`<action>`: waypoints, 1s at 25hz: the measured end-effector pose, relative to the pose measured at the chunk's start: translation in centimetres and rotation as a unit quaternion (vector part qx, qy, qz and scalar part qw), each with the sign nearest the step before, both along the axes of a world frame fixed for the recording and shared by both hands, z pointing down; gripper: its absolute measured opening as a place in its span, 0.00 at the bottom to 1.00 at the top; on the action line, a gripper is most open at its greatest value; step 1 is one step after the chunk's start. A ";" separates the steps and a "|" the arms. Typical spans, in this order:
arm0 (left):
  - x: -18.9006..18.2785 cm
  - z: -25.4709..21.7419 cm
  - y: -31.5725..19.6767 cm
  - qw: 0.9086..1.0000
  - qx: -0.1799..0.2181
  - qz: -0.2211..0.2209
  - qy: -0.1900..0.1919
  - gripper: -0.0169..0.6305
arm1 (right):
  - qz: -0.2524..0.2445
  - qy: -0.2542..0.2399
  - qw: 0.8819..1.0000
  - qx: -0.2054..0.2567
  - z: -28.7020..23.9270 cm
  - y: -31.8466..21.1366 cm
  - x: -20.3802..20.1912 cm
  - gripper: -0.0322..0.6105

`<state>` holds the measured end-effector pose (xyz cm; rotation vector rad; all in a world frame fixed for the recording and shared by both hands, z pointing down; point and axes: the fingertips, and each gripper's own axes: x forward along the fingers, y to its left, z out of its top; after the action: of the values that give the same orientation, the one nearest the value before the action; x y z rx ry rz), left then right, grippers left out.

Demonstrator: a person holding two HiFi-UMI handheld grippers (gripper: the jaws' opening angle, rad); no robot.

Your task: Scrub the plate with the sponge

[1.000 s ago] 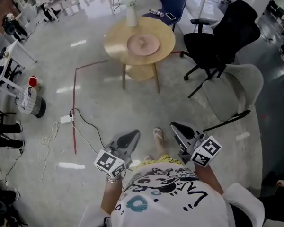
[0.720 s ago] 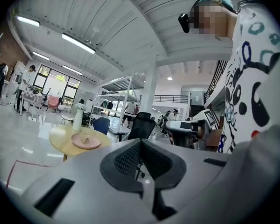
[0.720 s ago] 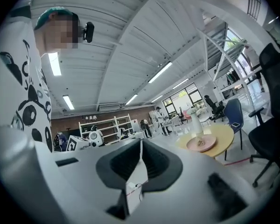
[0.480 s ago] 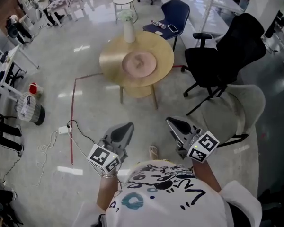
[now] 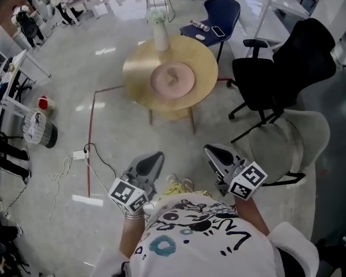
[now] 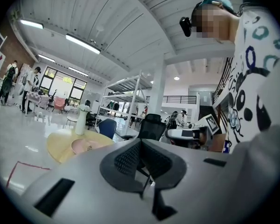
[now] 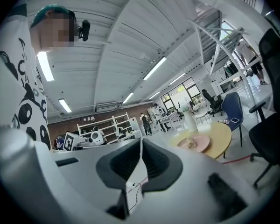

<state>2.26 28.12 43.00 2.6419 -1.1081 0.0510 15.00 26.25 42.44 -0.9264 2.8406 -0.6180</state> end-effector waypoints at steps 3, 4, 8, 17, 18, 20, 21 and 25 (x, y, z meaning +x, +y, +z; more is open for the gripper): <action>-0.1 0.5 -1.7 1.000 -0.007 -0.003 -0.005 0.05 | -0.001 0.000 1.000 -0.006 0.5 -1.6 0.2 0.09; -0.3 0.5 -2.5 1.000 -0.006 -0.004 -0.005 0.05 | -0.001 0.000 1.000 -0.006 0.5 -2.3 0.1 0.09; -0.3 0.0 -5.7 1.000 -0.001 0.005 0.000 0.05 | 0.006 0.007 1.000 -0.008 0.5 -5.1 0.0 0.09; -1.5 -0.6 -14.8 0.999 0.005 0.033 0.001 0.05 | 0.020 0.008 1.000 -0.001 -0.4 -13.4 -2.3 0.09; -1.7 -0.8 -15.8 0.999 0.007 0.038 0.001 0.05 | 0.023 0.008 1.000 0.000 -0.6 -14.5 -2.6 0.09; -2.2 -1.1 -17.8 0.999 0.008 0.047 0.001 0.05 | 0.031 0.003 1.000 -0.001 -1.0 -16.5 -3.3 0.09; -2.6 -1.3 -18.7 0.999 0.009 0.051 0.000 0.05 | 0.034 0.000 0.999 -0.001 -1.3 -17.3 -3.7 0.09; -3.8 -1.6 -22.1 0.998 0.011 0.061 0.004 0.05 | 0.043 0.003 0.999 -0.006 -1.4 -20.1 -5.1 0.09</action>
<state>-1.49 5.97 41.43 2.7245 -0.9498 0.0516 9.94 6.14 41.07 -1.0464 2.7886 -0.6230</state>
